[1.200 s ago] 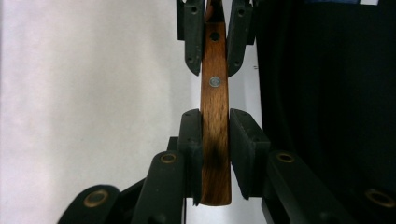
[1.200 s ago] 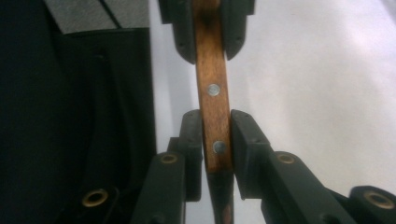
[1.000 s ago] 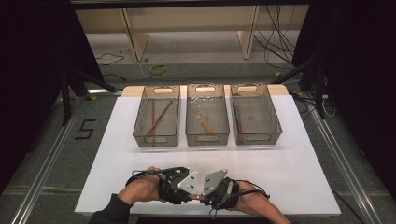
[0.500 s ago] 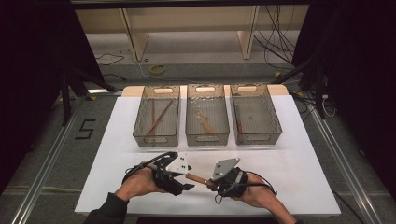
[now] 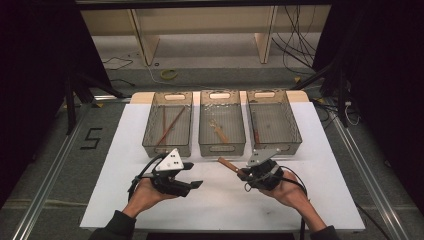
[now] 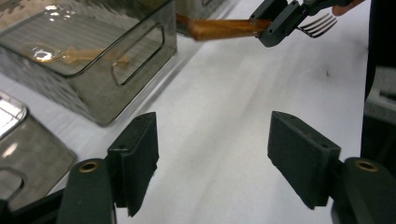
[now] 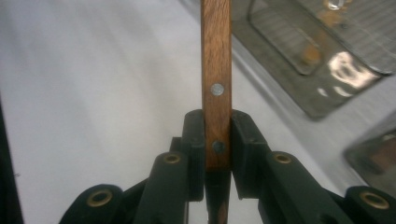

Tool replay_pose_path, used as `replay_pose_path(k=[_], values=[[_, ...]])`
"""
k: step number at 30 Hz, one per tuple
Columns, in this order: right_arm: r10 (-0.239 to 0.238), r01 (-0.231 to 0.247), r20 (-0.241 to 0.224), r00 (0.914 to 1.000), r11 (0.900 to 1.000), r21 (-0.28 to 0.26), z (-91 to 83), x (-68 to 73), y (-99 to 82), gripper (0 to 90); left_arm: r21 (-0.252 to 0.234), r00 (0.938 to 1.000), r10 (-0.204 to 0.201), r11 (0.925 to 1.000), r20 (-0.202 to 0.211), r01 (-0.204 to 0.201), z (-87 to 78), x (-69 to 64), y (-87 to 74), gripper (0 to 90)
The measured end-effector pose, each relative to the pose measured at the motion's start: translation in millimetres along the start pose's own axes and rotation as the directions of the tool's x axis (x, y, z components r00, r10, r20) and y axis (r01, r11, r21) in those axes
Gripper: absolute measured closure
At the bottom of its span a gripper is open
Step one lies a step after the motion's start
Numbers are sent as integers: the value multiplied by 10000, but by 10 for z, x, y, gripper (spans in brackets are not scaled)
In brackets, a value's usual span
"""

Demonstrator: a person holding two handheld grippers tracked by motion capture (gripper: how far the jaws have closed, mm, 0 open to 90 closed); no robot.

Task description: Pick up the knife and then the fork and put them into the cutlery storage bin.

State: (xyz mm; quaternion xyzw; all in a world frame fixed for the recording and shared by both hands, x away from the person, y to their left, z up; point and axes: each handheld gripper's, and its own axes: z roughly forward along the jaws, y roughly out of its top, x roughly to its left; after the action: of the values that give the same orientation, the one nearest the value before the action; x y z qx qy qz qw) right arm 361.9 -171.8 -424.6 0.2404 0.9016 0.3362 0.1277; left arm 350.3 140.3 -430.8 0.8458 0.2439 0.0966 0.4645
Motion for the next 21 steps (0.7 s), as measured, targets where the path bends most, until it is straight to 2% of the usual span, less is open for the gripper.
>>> replay_pose_path(k=[1, 7, 14, 16, 21], values=[[61, -62, 121, 9999, 10000, 39, -11, -26, 0, 779, -150, 9997, -223, 9996, -133, 221, -13, 23, -28, 305], [427, -419, 493, 9979, 9989, -190, -76, -168, 5, 779, -784, 9947, -903, 9932, -501, 862, -90, 98, -173, 285], [816, -782, 824, 9933, 9960, -435, -133, -336, 40, 779, -1149, 9891, -1180, 9875, -876, 1076, -174, 130, -310, 281], [973, -928, 936, 9908, 9944, -514, -153, -393, 53, 779, -1295, 9860, -1253, 9854, -1105, 1107, -188, 131, -345, 276], [1245, -1179, 1233, 9845, 9912, -596, -203, -548, 93, 779, -1351, 9824, -1506, 9816, -1105, 1353, -215, 164, -401, 254]])
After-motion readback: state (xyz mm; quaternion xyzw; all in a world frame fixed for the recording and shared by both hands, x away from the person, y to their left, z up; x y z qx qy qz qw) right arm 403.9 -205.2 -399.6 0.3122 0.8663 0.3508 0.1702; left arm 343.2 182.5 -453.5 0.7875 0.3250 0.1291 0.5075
